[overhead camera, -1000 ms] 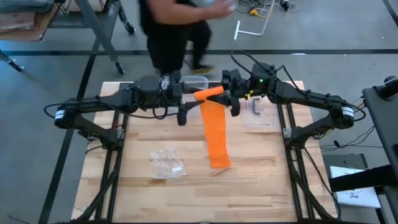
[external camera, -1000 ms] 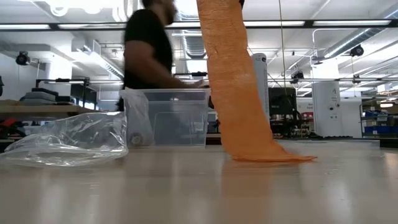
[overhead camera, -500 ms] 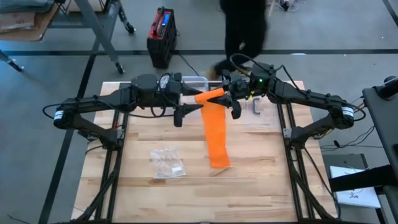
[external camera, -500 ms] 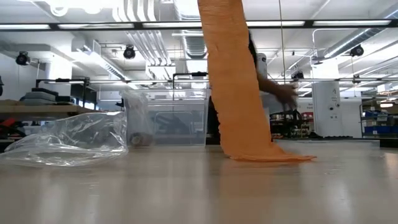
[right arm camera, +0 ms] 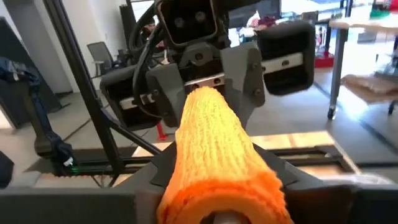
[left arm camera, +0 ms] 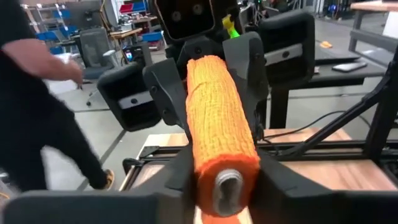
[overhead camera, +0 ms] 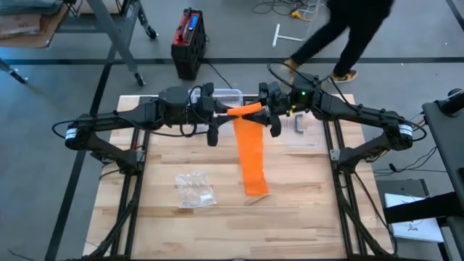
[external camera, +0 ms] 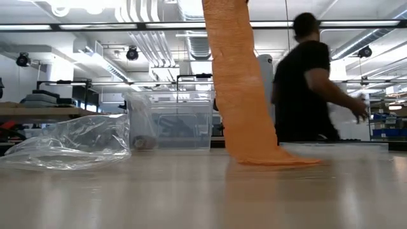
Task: Roll bandage
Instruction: Roll the orange bandage
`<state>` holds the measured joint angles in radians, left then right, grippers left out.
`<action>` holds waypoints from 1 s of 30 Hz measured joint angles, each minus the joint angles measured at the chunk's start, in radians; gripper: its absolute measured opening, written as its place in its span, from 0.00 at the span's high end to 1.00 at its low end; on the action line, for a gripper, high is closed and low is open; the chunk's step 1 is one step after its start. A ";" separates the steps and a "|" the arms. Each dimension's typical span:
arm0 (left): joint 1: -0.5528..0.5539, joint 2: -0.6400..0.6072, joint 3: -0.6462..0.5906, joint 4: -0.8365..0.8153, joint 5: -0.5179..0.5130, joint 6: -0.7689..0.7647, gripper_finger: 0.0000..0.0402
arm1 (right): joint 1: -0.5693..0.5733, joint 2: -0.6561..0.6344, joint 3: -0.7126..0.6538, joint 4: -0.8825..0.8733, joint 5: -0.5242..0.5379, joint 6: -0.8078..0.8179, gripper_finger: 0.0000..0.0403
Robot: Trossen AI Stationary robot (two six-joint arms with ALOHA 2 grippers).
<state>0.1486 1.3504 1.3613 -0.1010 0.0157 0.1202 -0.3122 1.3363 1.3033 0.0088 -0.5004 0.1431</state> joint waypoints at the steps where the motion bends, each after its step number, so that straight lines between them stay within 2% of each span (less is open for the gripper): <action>1: 0.000 0.000 0.000 0.000 -0.003 0.007 0.81 | 0.000 0.000 0.000 -0.003 -0.001 0.027 0.67; 4: 0.000 0.001 0.000 0.000 -0.005 0.039 0.90 | 0.000 0.000 0.000 0.002 -0.004 0.127 0.60; 6: 0.000 0.001 0.000 0.002 -0.007 0.055 0.92 | 0.000 0.000 0.000 0.014 -0.006 0.210 0.56; 12: -0.002 0.001 0.000 0.004 -0.041 0.090 0.84 | 0.000 0.000 0.000 0.034 -0.003 0.420 0.45; 16: -0.006 0.005 0.000 0.003 -0.076 0.156 0.83 | 0.000 0.001 0.000 0.034 0.004 0.466 0.41; 21: -0.006 0.006 0.000 -0.005 -0.079 0.236 0.86 | 0.000 0.001 0.000 0.033 0.011 0.515 0.41; 30: -0.006 0.006 0.000 -0.003 -0.078 0.287 0.83 | -0.001 0.001 0.000 0.032 0.010 0.526 0.51</action>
<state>0.1421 1.3563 1.3613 -0.1043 -0.0628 0.4072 -0.3130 1.3373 1.3033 0.0410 -0.4900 0.6694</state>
